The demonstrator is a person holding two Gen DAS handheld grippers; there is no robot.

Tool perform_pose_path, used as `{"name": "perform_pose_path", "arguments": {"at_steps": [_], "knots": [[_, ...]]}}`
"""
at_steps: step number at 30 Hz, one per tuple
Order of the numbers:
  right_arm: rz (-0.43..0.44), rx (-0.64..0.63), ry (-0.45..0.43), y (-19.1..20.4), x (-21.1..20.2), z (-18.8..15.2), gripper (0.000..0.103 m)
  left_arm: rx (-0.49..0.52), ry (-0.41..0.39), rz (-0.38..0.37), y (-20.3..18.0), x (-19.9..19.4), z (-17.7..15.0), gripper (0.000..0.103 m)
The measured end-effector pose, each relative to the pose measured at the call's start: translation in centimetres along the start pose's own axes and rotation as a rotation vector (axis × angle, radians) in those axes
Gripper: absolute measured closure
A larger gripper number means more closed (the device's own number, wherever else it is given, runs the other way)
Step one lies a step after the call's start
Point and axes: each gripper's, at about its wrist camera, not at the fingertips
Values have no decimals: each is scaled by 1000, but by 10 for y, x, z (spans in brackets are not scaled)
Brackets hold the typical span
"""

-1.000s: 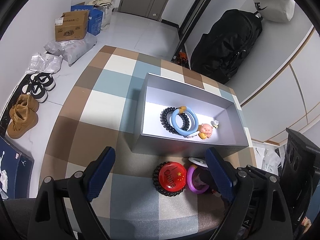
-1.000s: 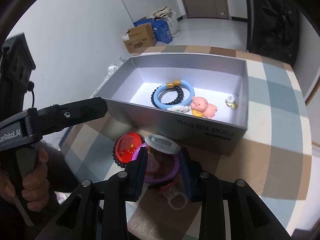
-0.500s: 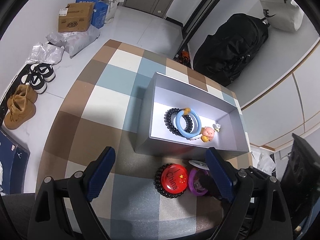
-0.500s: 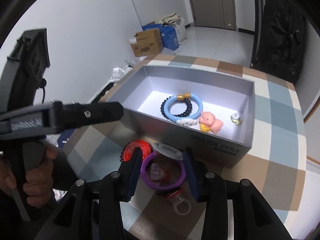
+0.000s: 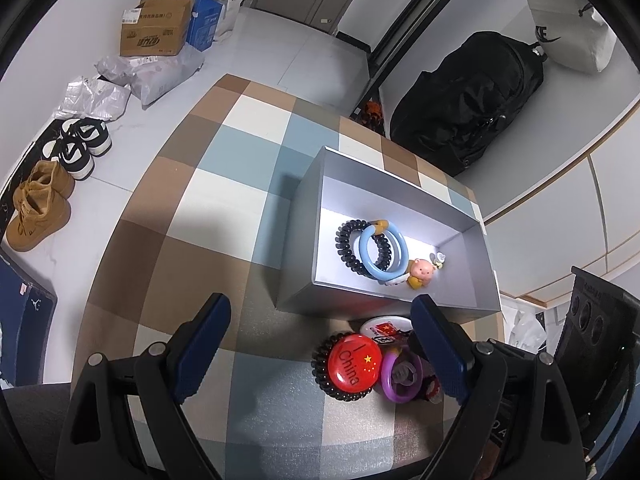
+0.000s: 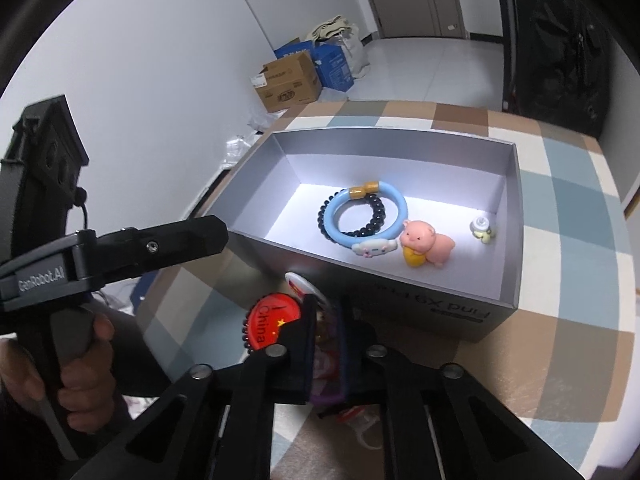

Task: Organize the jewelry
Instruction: 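Close the right gripper on the white round badge and lift it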

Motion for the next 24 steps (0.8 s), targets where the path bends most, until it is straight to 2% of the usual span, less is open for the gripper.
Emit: {"name": "perform_pose_path", "arguments": {"at_steps": [3, 9, 12, 16, 19, 21, 24], "knots": [[17, -3, -4, 1, -1, 0, 103, 1, 6, 10, 1, 1, 0, 14], [53, -11, -2, 5, -5, -2, 103, -22, 23, 33, 9, 4, -3, 14], [45, -47, -5, 11, -6, -4, 103, -30, 32, 40, 12, 3, -6, 14], [14, -47, 6, 11, -1, -4, 99, 40, 50, 70, 5, 1, -13, 14], [4, -36, 11, 9, 1, -2, 87, 121, 82, 135, -2, 3, -20, 14], [12, -27, 8, 8, 2, -1, 65, 139, 100, 150, -2, 6, -25, 14], [34, -18, 13, 10, 5, 2, 64, 142, 115, 136, 0, 5, -27, 15]]}}
Point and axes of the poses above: each gripper's, at about its wrist camera, not at the fingertips, and x roughly the way its jaws point, y to its left, z to its top, and after that the axes turned 9 degrees about x, right-handed
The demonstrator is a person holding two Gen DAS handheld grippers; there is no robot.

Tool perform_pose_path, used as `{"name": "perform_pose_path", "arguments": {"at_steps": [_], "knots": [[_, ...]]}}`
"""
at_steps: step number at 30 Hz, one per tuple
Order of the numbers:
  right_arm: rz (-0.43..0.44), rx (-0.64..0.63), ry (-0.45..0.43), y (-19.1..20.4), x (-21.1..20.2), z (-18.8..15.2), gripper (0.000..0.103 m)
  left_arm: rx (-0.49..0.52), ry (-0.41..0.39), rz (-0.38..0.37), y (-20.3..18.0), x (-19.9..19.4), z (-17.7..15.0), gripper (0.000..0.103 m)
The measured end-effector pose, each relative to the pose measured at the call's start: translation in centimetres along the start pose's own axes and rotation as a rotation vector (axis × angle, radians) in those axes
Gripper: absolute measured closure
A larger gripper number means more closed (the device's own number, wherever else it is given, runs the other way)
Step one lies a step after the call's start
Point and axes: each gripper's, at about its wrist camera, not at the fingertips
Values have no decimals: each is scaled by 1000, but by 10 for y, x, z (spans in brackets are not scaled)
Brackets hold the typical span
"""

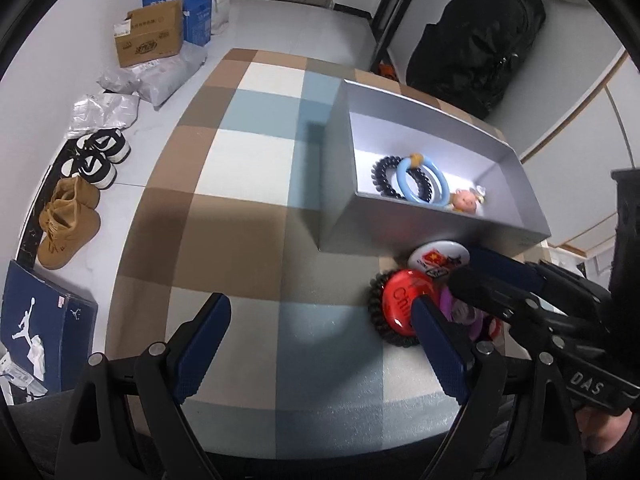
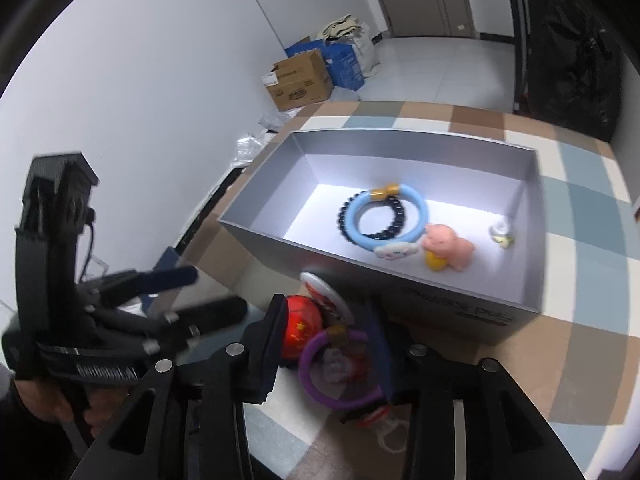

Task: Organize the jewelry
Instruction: 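Close the right gripper on the white round badge and lift it, then grasp the red 'China' ball with the left gripper while the right gripper holds the badge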

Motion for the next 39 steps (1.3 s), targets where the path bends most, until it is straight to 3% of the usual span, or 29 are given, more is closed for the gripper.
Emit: {"name": "perform_pose_path", "arguments": {"at_steps": [10, 13, 17, 26, 31, 35, 38, 39], "knots": [[12, 51, 43, 1, 21, 7, 66, -31, 37, 9, 13, 6, -3, 14], [0, 46, 34, 4, 23, 10, 87, -40, 40, 5, 16, 7, -3, 14], [3, 40, 11, 5, 19, 10, 94, -39, 36, -3, 15, 7, -2, 14], [43, 39, -70, 7, -9, 8, 97, 35, 1, -52, -6, 3, -3, 15], [68, 72, -124, 0, -34, 4, 97, 134, -16, -33, -29, 4, -4, 15], [76, 92, -147, -7, -47, 0, 97, 207, 1, 22, -44, 10, -7, 15], [76, 97, -157, -12, -54, -1, 97, 220, -1, 41, -45, 12, -8, 22], [76, 100, -159, -13, -55, -1, 97, 217, -2, 44, -43, 12, -7, 29]]}}
Point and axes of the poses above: each gripper's, at about its wrist camera, not at the fingertips, and x roughly the way its jaws point, y to its left, z to its top, and after that the axes turned 9 degrees about x, right-handed
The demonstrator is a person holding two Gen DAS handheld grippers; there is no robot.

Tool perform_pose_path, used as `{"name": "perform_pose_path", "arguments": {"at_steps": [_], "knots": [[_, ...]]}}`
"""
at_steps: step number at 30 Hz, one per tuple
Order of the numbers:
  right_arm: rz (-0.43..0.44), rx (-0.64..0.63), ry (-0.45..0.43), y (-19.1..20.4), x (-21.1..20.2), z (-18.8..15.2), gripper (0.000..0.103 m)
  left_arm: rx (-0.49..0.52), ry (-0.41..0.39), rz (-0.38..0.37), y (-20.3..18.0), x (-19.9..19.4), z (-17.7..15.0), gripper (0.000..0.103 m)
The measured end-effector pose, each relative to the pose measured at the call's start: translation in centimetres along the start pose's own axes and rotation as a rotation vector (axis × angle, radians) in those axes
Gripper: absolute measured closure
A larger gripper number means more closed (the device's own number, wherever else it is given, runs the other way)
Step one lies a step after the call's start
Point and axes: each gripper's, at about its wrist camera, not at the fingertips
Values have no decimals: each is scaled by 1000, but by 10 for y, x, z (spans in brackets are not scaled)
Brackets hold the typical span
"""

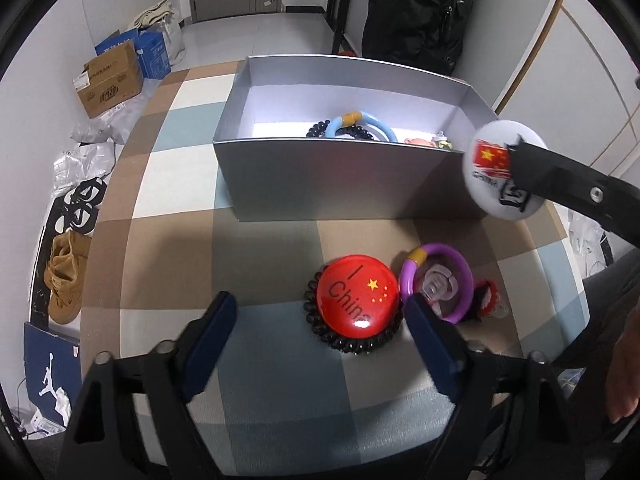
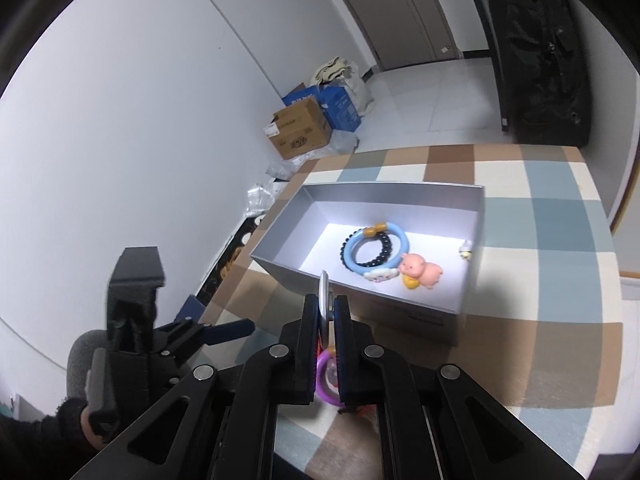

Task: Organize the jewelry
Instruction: 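Grasp the red 'China' ball with the left gripper while the right gripper holds the badge, then carry the ball and badge over the grey box and open both grippers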

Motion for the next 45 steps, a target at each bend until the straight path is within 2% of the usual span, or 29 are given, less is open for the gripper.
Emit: {"name": "perform_pose_path", "arguments": {"at_steps": [2, 3, 4, 6, 11, 14, 18, 22, 26, 35, 45], "knots": [[1, 5, -5, -3, -4, 0, 97, -17, -6, -12, 4, 0, 0, 33], [3, 9, -8, -4, -6, 0, 97, -28, -14, -7, 7, 0, -1, 39], [4, 13, -10, -6, -7, 1, 97, -33, -18, -1, 7, 1, 1, 51], [6, 23, -15, -8, -10, 1, 96, -49, -27, -8, 11, 0, 2, 61], [21, 35, -18, -9, -14, 2, 96, -100, -39, -46, 15, 2, 5, 65], [27, 32, -16, -7, -15, 2, 96, -120, -42, -52, 17, 3, 6, 72], [32, 27, -14, -5, -13, 2, 96, -190, -42, -103, 26, 3, 6, 76], [28, 27, -14, -5, -12, 2, 96, -227, -40, -141, 31, 3, 9, 95], [23, 32, -10, -7, -11, 2, 96, -246, -40, -161, 32, 1, 10, 100], [32, 25, -14, -3, -10, 2, 96, -308, -98, -223, 41, -12, 14, 100], [73, 44, -45, -2, -15, 13, 96, -264, -230, -303, 33, -40, 40, 100]]}}
Point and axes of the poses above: each gripper's, at about its wrist camera, not at the fingertips, and x roughly the way its jaws point, y to its left, z to its top, and after that the axes turned 9 degrees about x, right-handed
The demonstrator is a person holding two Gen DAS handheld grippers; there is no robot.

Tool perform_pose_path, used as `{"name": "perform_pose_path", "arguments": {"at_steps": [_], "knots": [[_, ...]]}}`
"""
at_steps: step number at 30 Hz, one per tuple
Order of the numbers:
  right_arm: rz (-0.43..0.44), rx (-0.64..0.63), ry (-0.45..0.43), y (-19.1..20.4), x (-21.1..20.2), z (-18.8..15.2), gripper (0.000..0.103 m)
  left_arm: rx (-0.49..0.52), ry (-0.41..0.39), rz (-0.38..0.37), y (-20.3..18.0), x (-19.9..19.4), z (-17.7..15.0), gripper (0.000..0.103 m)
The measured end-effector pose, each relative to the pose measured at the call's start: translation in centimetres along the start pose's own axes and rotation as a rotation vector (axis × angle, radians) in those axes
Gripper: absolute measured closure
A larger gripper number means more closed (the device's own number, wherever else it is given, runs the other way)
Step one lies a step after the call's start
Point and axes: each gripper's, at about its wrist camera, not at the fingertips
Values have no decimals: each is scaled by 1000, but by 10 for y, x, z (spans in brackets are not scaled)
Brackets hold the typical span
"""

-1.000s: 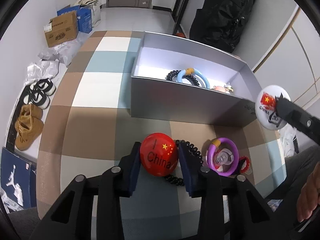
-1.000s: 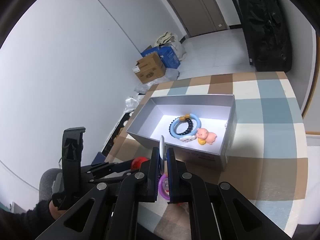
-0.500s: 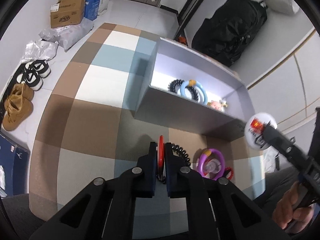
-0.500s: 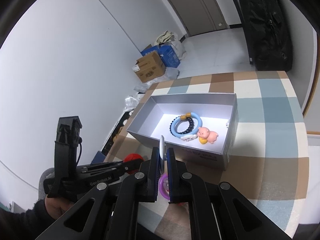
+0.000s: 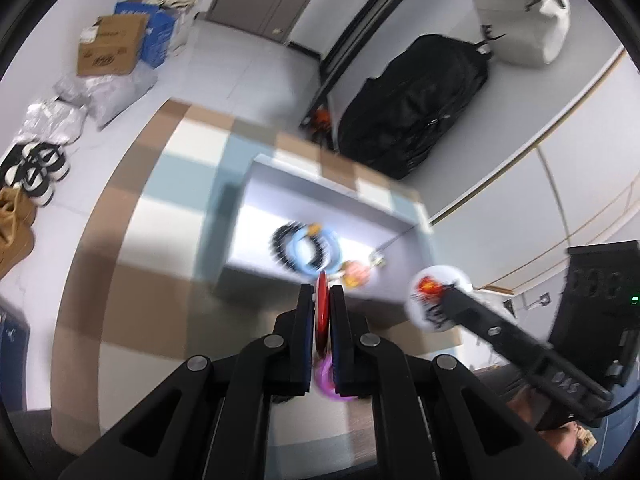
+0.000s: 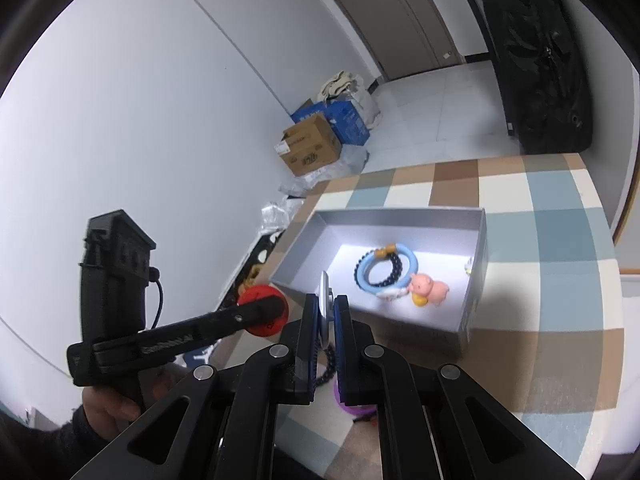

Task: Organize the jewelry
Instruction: 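Carry the ball and badge over the grey box and open both grippers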

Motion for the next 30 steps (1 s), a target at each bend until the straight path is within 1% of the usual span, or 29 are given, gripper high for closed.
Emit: {"name": "perform_pose_path", "arguments": {"at_steps": [4, 8, 16, 19, 25, 30], "knots": [[4, 19, -16, -1, 0, 10, 96, 24, -18, 4, -7, 4, 14, 100], [7, 39, -24, -4, 2, 20, 96, 37, -19, 18, -10, 12, 27, 100], [11, 56, -32, -6, 7, 36, 96, 13, 6, 24, -10, 26, 38, 100], [-3, 52, -45, -8, 7, 42, 96, 5, 15, 23, -10, 31, 43, 100], [-18, 93, -45, -24, 12, 52, 96, -19, 50, 17, -8, 45, 48, 100], [-25, 116, -37, -33, 16, 55, 96, -28, 72, 27, -5, 52, 47, 100]]}}
Point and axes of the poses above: each gripper's, at about its wrist camera, not at the fingertips, and x roughly the way its jaws point, y to its left, z to its top, and after that the axes turned 9 degrees about x, right-handed
